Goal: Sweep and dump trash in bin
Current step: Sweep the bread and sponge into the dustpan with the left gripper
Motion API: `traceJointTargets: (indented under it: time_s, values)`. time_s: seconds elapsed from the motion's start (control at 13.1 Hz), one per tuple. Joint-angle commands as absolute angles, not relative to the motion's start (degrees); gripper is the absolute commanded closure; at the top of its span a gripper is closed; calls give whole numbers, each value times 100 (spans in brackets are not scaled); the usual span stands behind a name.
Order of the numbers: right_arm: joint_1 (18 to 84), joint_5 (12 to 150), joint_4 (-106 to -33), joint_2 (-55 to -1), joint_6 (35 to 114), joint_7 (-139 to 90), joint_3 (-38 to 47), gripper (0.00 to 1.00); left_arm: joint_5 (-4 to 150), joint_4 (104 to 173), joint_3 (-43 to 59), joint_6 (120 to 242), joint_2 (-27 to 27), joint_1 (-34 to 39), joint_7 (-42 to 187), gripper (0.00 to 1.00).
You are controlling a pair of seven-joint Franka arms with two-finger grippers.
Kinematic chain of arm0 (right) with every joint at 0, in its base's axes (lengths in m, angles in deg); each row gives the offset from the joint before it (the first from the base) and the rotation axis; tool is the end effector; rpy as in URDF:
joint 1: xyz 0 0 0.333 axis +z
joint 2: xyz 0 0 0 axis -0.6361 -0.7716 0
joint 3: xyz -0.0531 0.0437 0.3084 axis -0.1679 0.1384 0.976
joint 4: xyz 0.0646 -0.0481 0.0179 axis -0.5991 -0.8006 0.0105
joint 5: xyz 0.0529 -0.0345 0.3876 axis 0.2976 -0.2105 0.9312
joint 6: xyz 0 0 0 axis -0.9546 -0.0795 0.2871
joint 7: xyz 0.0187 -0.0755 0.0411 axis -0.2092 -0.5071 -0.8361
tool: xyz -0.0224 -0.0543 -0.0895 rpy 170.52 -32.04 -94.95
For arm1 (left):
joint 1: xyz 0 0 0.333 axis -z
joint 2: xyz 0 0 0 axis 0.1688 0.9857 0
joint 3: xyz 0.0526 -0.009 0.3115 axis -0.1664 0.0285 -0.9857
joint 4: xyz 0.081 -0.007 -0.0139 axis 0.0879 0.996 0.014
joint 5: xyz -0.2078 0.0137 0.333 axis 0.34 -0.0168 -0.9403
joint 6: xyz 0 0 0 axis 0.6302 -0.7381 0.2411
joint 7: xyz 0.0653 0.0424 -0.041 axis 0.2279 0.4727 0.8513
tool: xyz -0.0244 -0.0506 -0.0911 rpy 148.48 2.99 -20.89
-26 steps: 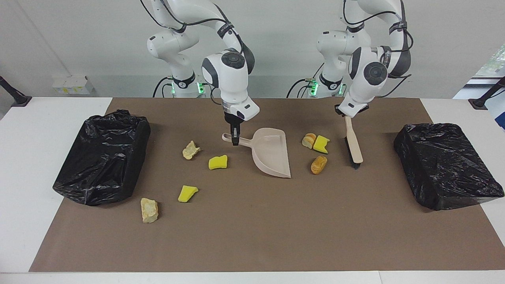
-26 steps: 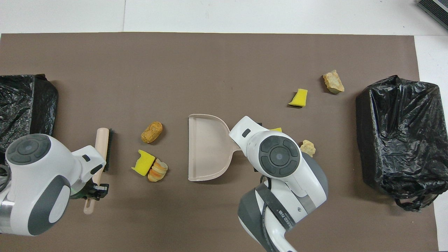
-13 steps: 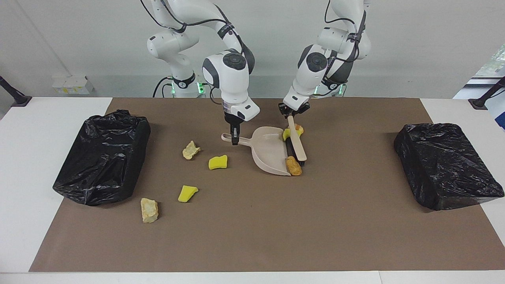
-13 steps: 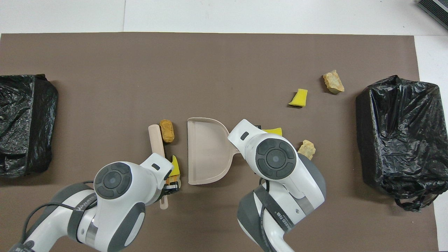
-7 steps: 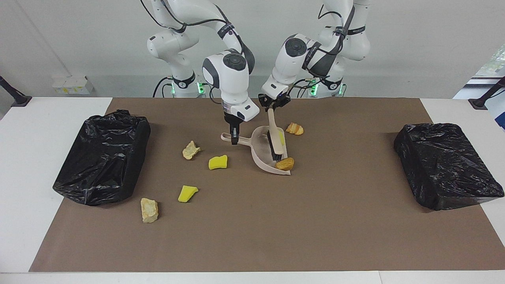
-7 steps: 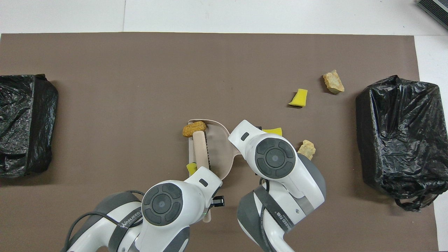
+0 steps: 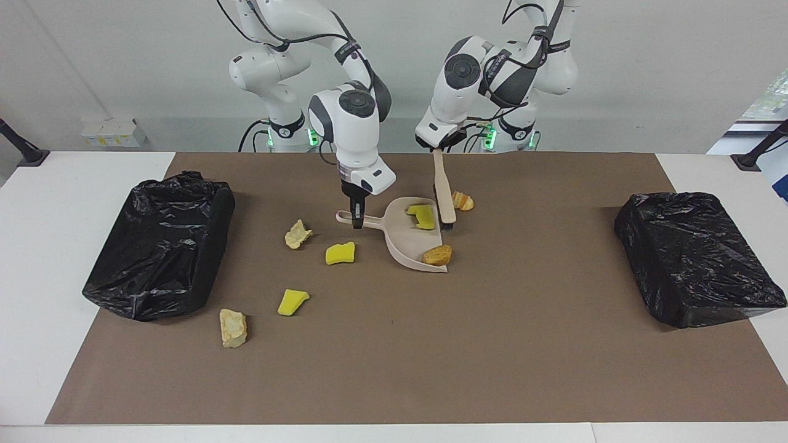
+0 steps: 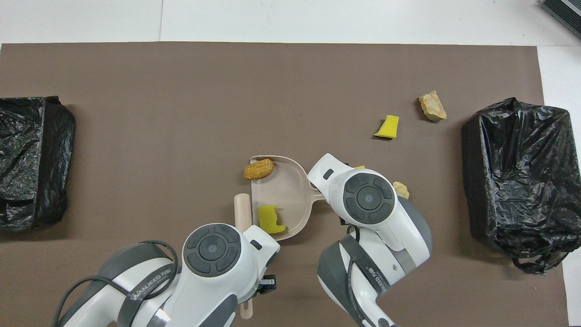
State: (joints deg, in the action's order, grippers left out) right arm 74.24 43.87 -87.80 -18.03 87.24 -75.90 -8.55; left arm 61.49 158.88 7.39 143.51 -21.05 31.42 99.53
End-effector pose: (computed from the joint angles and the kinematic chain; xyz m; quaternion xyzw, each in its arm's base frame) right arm 0.4922 0.2697 0.3712 0.6930 0.7189 0.0112 0.0535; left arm 0.3093 -0.3271 0.4253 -0.9818 -0.0311 0.1861 0.0223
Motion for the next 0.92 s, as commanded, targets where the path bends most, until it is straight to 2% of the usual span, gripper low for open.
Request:
traceJointTargets:
  time_s: [0.0, 0.23, 0.46, 0.84]
  values:
    - [7352, 4373, -9185, -1529, 9021, -7667, -813, 100, 5983, 16569, 773, 14297, -2746, 3054, 10720, 100]
    - [7352, 4373, -9203, -1520, 9030, -7693, -813, 100, 5983, 17088, 808, 14349, -3089, 3097, 11659, 100]
    - [7369, 4373, -9246, -1503, 9030, -7711, -821, 100, 5983, 17387, 905, 14699, -3081, 3142, 12477, 100]
    - [7396, 4373, -9247, -1485, 9013, -7667, -813, 100, 6053, 17406, 922, 16185, -2599, 3186, 13930, 100]
